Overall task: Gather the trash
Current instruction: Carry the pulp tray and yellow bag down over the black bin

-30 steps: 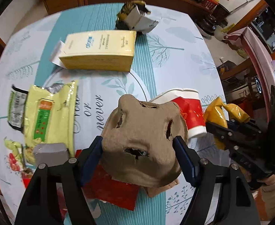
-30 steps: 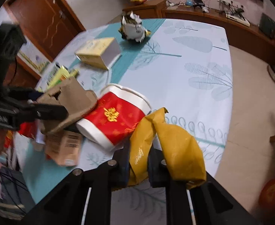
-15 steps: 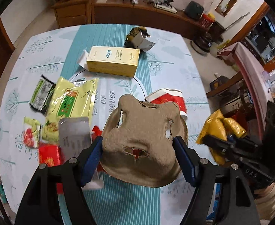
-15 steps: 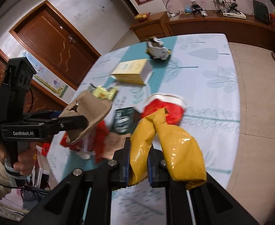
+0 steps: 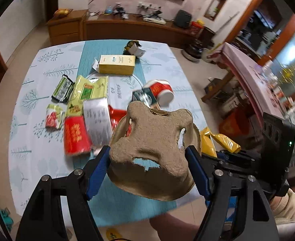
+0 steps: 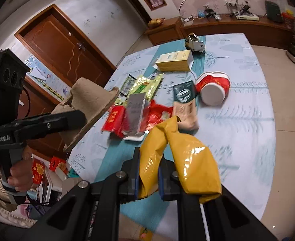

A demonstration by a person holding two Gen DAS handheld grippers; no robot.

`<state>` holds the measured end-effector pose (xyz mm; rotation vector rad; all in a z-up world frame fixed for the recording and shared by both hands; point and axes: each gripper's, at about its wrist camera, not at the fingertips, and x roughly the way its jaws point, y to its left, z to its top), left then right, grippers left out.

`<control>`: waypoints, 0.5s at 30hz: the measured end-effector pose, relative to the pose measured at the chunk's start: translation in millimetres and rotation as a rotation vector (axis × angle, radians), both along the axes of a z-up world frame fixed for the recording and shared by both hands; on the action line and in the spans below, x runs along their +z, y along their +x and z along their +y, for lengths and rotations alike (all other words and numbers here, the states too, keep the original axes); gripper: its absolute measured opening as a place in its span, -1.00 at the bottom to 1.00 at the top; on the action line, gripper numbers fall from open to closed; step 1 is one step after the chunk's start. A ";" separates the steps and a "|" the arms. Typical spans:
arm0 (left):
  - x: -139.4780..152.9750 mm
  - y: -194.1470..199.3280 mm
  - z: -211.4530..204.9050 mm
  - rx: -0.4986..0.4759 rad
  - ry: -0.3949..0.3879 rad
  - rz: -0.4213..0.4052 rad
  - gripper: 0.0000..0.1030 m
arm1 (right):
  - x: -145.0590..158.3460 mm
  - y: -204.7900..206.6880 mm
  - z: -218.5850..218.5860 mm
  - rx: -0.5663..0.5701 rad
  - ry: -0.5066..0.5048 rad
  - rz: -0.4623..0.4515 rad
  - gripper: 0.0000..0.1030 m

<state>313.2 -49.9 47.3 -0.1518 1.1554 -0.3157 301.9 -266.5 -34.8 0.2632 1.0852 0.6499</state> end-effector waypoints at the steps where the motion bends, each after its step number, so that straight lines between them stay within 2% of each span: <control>1: 2.3 -9.1 4.4 -0.013 -0.005 -0.003 0.43 | 4.4 -13.1 3.9 -0.019 -0.001 -0.011 -0.74; 8: 14.4 -84.5 45.4 -0.111 -0.033 -0.043 0.43 | 26.3 -106.4 36.3 -0.156 -0.021 -0.033 -0.74; 15: -0.1 -149.8 68.2 -0.186 -0.028 -0.011 0.43 | 18.7 -176.4 71.9 -0.256 -0.062 0.001 -0.74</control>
